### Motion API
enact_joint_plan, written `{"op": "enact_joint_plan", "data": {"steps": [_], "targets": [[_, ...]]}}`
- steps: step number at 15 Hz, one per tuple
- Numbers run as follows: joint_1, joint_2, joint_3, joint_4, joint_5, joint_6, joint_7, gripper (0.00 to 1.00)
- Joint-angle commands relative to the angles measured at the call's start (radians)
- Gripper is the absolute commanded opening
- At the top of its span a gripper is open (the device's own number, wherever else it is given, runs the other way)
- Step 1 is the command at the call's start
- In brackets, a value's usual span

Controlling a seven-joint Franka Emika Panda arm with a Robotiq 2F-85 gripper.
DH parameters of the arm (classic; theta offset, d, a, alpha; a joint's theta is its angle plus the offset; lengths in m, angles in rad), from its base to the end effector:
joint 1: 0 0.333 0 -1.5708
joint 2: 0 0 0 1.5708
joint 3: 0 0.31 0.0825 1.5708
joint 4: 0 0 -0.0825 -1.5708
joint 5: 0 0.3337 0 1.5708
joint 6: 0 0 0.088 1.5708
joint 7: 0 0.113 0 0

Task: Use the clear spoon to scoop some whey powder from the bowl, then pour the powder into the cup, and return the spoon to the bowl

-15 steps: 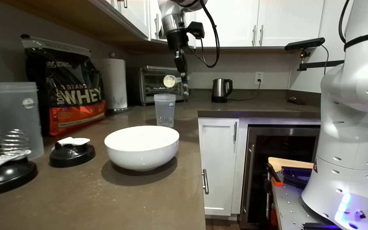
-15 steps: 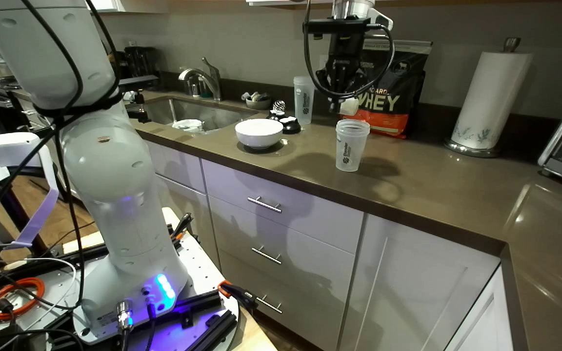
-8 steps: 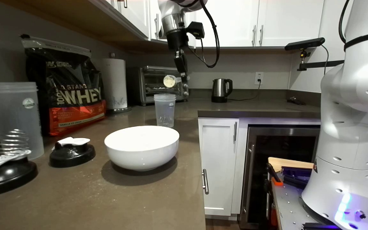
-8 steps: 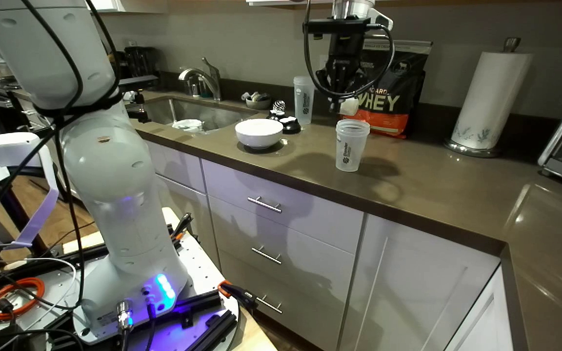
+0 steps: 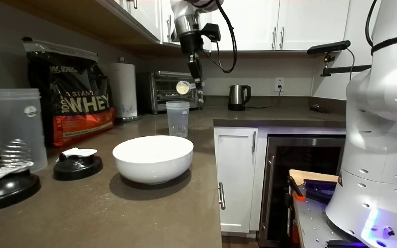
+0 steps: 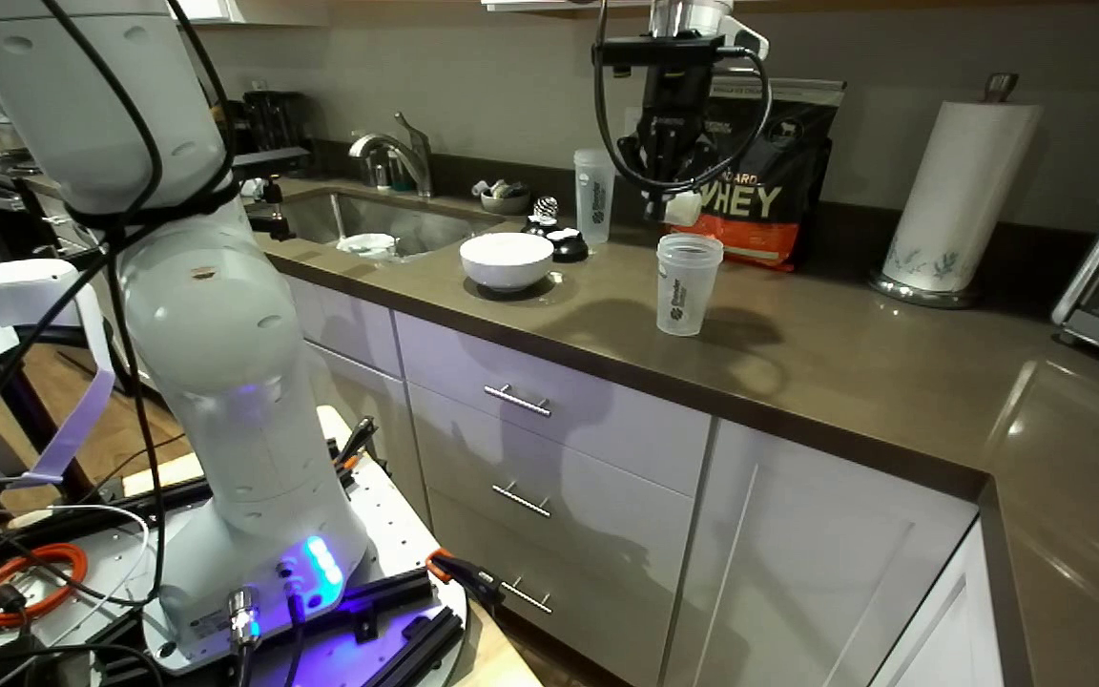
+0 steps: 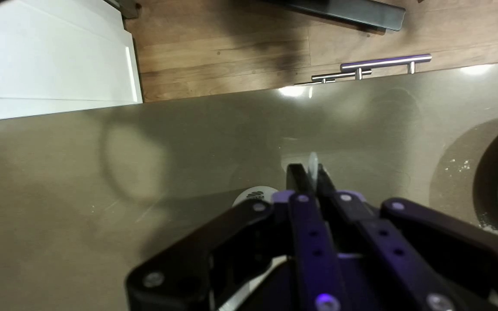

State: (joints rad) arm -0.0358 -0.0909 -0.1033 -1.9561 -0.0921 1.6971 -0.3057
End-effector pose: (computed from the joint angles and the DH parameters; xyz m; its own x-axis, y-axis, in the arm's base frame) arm 0.4594 -0.0751 0.5053 0.9662 0.1806 -0.1841 0.1882 -0.9818 0.0244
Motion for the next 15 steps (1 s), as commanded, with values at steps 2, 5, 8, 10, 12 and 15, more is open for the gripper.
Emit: {"op": "enact_joint_plan", "data": {"steps": [2, 5, 8, 10, 12, 15], "targets": [[-0.009, 0.001, 0.009, 0.002, 0.001, -0.002, -0.001, 0.01], [-0.009, 0.001, 0.009, 0.002, 0.001, -0.002, -0.001, 0.05], [-0.009, 0.001, 0.009, 0.002, 0.001, -0.002, -0.001, 0.05], [-0.010, 0.004, 0.008, 0.006, -0.001, -0.002, 0.000, 0.01], [-0.012, 0.008, 0.007, 0.011, -0.007, 0.006, 0.002, 0.01], [-0.014, 0.016, 0.006, 0.018, -0.014, 0.014, 0.006, 0.01]]}}
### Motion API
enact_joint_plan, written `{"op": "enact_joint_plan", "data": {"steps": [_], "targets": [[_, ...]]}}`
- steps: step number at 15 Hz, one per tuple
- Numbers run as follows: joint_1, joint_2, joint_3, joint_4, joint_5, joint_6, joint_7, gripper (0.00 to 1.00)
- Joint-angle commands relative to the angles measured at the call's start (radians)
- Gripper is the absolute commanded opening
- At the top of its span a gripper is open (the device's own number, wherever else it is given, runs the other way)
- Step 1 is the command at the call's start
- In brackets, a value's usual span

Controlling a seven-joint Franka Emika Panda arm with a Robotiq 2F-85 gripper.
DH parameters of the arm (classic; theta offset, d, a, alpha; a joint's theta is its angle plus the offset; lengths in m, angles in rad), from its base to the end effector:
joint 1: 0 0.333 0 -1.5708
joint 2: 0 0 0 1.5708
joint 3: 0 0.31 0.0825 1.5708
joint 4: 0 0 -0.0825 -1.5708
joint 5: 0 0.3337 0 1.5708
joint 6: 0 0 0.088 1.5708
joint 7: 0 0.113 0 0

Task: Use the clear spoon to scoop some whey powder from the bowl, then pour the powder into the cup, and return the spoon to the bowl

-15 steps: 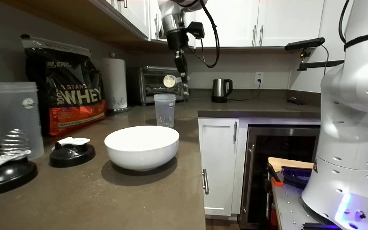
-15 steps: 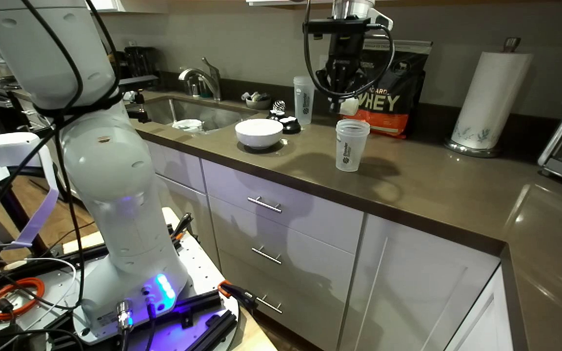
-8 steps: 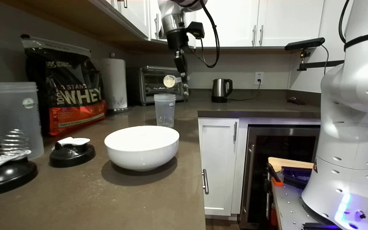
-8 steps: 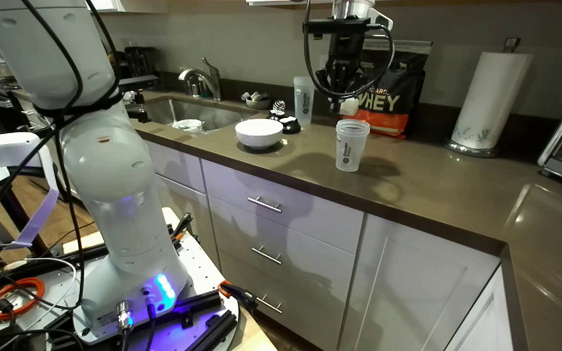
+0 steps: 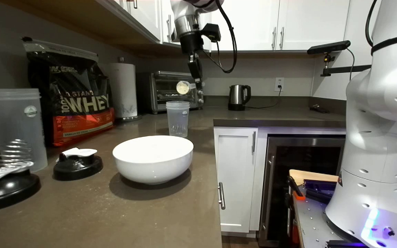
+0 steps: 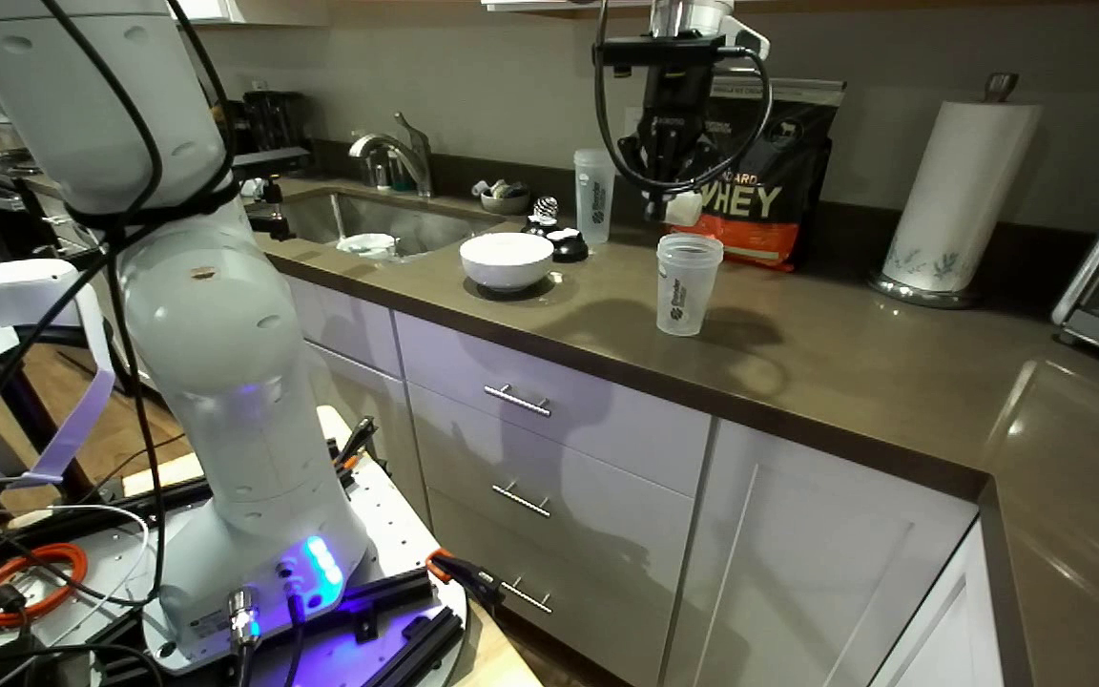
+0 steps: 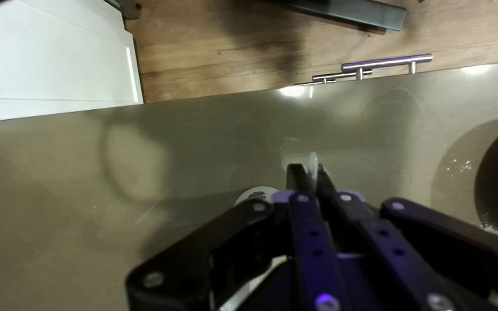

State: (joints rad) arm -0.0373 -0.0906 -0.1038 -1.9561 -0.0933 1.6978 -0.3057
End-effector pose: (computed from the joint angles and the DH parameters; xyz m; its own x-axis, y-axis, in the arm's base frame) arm 0.4594 -0.0762 0.5052 0.9665 0.1789 -0.1840 0.1867 -0.9821 0.0256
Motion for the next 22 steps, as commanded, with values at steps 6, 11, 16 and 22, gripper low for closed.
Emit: {"op": "enact_joint_plan", "data": {"steps": [6, 11, 16, 22], "targets": [[-0.017, 0.049, 0.005, 0.031, -0.052, 0.084, 0.021, 0.01], [-0.023, 0.082, 0.004, 0.045, -0.083, 0.128, 0.033, 0.01], [-0.023, 0.091, 0.007, 0.047, -0.095, 0.139, 0.051, 0.01], [-0.018, 0.084, 0.017, 0.032, -0.151, 0.188, 0.083, 0.01]]}}
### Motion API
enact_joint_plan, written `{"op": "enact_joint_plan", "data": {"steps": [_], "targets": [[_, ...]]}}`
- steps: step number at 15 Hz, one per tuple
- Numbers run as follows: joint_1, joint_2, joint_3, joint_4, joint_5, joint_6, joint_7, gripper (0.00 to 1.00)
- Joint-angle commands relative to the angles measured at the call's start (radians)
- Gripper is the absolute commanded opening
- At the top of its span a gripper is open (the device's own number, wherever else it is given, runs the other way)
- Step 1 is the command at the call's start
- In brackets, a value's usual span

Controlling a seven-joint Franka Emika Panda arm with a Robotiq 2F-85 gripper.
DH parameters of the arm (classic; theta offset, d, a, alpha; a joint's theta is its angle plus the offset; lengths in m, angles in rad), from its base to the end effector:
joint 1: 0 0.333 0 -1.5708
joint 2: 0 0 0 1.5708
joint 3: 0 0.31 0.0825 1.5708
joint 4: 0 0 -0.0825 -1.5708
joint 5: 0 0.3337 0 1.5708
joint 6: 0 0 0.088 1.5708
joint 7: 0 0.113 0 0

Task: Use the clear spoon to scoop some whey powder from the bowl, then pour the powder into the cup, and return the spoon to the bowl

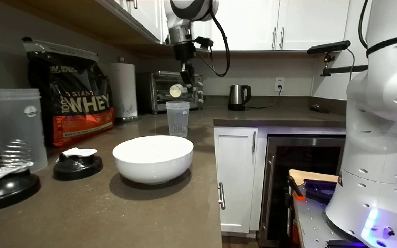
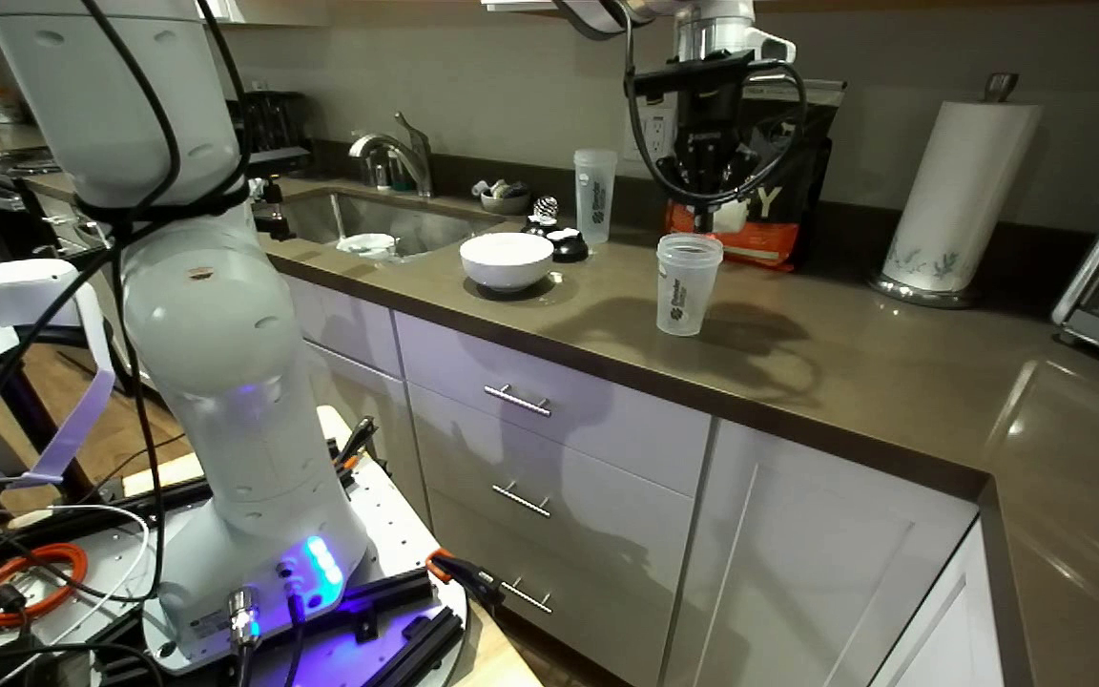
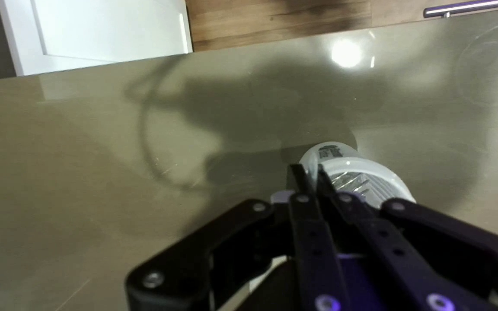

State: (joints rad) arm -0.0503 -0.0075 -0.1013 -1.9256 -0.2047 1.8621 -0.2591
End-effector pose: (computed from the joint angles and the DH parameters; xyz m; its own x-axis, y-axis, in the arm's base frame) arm 0.4958 -0.0929 0.4915 0.9810 0.1611 -0.1083 0.1778 -0.9696 0.1682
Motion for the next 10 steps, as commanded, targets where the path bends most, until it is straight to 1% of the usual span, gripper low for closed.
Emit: {"op": "enact_joint_plan", "data": {"steps": [1, 10], "targets": [[-0.004, -0.001, 0.017, -0.002, -0.045, 0.028, 0.041, 0.01], [0.001, -0.033, 0.033, -0.063, -0.080, 0.040, 0.071, 0.01]]}}
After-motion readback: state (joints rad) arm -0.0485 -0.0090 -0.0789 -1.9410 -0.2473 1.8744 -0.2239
